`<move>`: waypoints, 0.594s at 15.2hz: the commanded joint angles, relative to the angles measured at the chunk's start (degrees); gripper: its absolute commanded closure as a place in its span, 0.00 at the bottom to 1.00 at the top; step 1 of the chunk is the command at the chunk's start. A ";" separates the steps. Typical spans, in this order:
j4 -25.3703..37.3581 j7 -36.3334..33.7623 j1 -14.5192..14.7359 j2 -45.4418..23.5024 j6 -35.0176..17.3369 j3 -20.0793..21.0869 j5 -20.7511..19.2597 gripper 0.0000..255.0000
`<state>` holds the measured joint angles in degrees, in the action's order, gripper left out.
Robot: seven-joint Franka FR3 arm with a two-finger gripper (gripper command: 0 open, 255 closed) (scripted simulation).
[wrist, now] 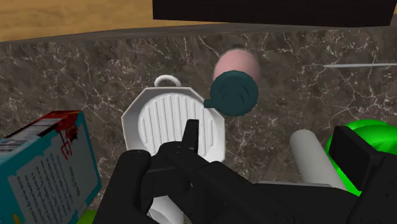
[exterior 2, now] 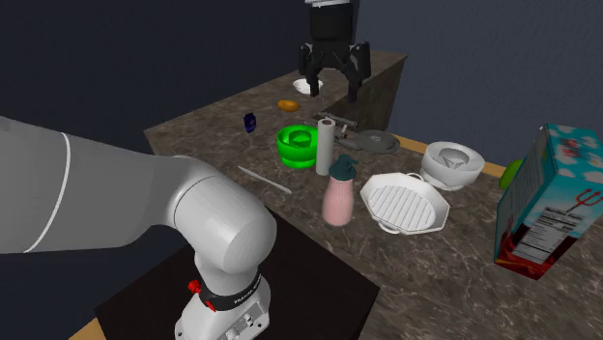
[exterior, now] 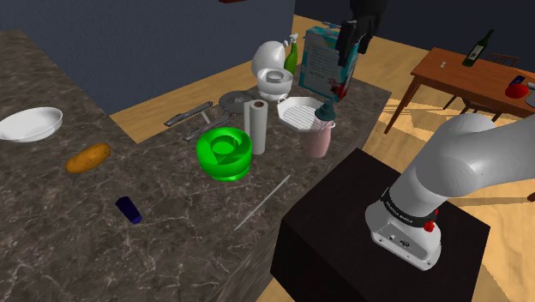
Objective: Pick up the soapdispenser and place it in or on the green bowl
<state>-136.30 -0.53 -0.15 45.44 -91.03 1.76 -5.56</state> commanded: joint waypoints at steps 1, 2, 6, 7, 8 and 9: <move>0.00 0.00 0.00 0.00 0.00 0.00 0.00 0.00; -0.65 0.35 -0.06 -1.48 -1.29 -0.53 0.08 0.00; -2.68 1.84 -0.27 -7.97 -6.46 -2.54 0.52 0.00; -3.04 2.24 -0.32 -9.74 -7.74 -3.01 0.67 0.00; -3.35 2.66 -0.35 -11.56 -9.02 -3.48 0.83 0.00; -3.61 3.08 -0.38 -13.43 -10.29 -3.93 1.01 0.00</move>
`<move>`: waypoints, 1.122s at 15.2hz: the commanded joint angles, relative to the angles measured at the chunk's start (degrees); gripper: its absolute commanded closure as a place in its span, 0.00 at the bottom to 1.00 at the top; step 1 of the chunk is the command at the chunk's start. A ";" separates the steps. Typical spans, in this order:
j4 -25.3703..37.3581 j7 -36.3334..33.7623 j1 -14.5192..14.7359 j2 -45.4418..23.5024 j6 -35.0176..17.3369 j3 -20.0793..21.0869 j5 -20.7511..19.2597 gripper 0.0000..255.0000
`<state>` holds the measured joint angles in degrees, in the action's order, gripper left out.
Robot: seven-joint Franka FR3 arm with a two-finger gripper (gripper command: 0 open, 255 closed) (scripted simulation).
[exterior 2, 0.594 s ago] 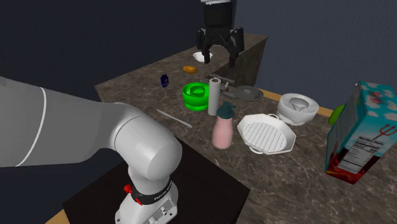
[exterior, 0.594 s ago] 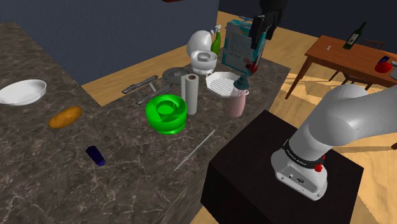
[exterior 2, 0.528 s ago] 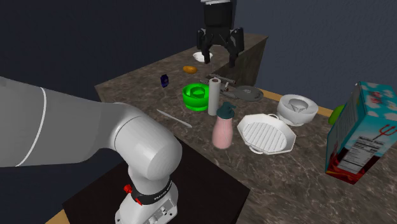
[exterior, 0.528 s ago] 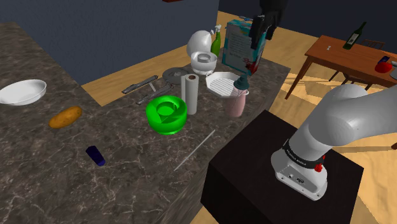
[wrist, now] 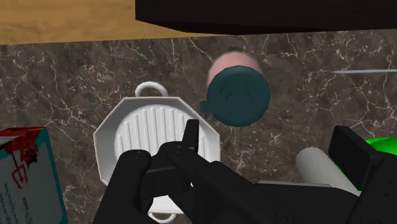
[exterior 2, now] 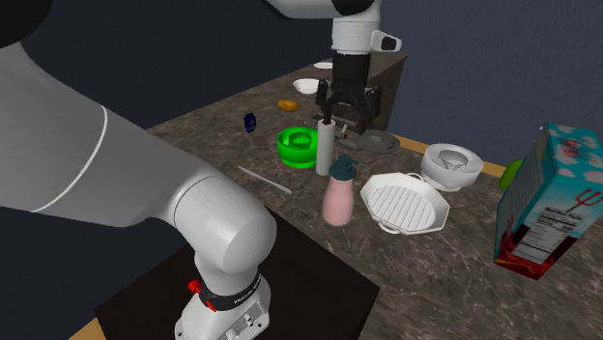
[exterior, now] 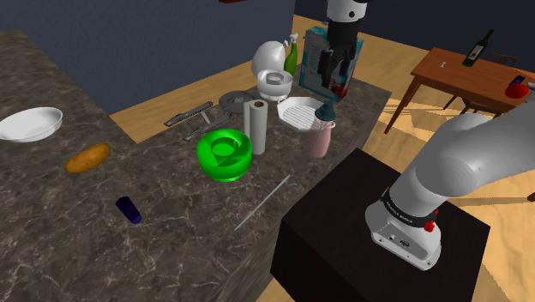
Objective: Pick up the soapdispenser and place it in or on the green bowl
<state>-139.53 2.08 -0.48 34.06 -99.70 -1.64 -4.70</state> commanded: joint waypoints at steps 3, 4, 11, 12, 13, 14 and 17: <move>-0.78 1.84 -0.07 -7.97 -5.33 -1.83 0.82 0.00; -0.80 2.32 -0.06 -10.04 -6.54 -2.24 1.09 0.00; -2.38 4.12 -0.06 -17.81 -12.87 -3.52 2.20 0.00; -3.01 4.12 -0.07 -18.00 -13.69 -3.54 2.19 0.00; -3.63 4.12 -0.08 -18.21 -14.52 -3.57 2.18 0.00; -4.24 4.12 -0.09 -18.44 -15.36 -3.59 2.16 0.00; -5.19 4.13 -0.11 -18.82 -16.69 -3.63 2.14 0.00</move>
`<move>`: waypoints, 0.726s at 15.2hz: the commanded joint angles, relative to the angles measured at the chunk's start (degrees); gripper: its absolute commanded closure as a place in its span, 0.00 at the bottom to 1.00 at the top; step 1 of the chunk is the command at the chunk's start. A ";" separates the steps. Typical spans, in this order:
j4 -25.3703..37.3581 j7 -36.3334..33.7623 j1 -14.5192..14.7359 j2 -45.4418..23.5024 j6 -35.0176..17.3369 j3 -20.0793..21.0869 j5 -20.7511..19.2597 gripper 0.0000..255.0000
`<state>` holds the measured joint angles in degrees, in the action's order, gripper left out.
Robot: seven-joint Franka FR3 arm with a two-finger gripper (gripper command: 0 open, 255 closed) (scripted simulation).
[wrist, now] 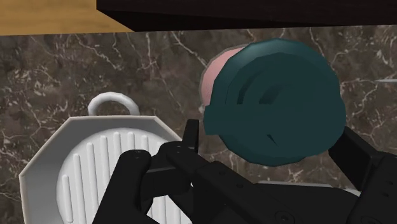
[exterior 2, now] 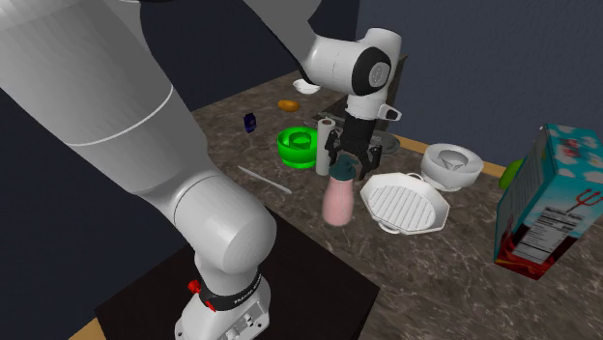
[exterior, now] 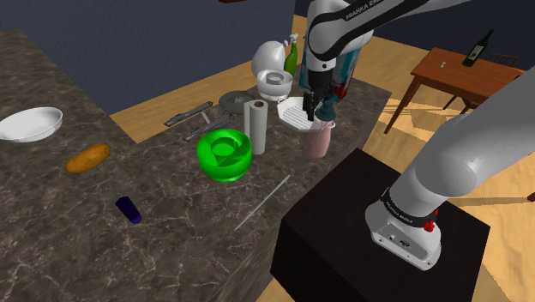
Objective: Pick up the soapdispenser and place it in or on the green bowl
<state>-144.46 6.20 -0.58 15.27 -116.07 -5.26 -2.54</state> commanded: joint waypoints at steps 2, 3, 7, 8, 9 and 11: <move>-0.25 0.01 -0.01 -0.04 -0.32 -0.02 -0.01 0.00; -0.25 0.01 -0.01 -0.04 -0.32 -0.02 -0.01 0.00; -0.24 0.01 -0.01 -0.05 -0.31 -0.02 -0.01 1.00; -0.24 0.01 -0.01 -0.05 -0.31 -0.02 -0.01 1.00; -0.25 0.01 -0.01 -0.05 -0.32 -0.02 -0.01 1.00; -0.25 0.01 -0.01 -0.05 -0.32 -0.02 -0.02 1.00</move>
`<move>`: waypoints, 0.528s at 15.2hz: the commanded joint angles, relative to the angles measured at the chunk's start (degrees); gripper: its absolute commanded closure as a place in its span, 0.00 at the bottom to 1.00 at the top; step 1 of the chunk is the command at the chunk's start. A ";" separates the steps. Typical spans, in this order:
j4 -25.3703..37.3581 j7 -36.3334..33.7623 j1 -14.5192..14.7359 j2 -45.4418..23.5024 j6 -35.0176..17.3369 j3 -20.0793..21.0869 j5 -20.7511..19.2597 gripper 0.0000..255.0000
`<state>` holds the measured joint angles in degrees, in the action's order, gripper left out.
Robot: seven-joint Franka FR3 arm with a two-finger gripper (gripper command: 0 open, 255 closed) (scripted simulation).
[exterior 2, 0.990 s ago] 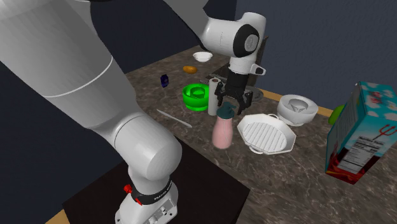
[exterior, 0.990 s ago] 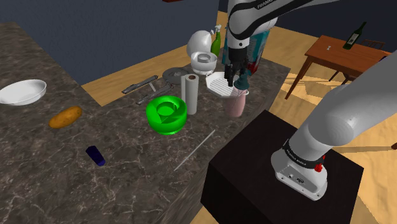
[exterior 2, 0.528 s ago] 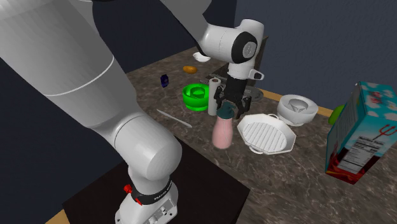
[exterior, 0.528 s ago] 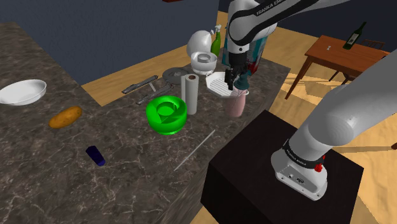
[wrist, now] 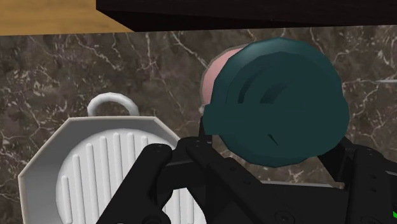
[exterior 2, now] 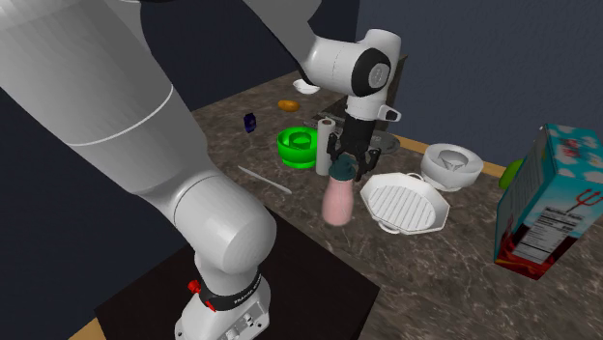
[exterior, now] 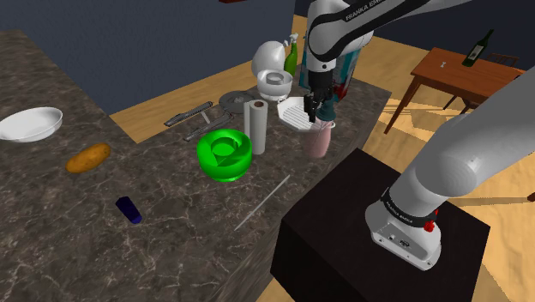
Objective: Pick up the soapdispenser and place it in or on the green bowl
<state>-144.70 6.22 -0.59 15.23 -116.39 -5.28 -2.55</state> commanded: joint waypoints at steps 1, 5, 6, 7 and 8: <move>-0.01 0.00 0.00 0.00 0.00 0.00 0.00 1.00; -0.01 0.00 0.00 0.00 0.00 0.00 0.00 1.00; 0.38 -0.01 0.00 0.48 0.87 0.03 -0.01 1.00; 0.80 -0.02 0.00 0.94 1.74 0.05 -0.02 1.00; 1.22 -0.03 0.00 1.38 2.60 0.08 -0.03 1.00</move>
<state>-143.81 6.20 -0.59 16.04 -114.68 -5.23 -2.56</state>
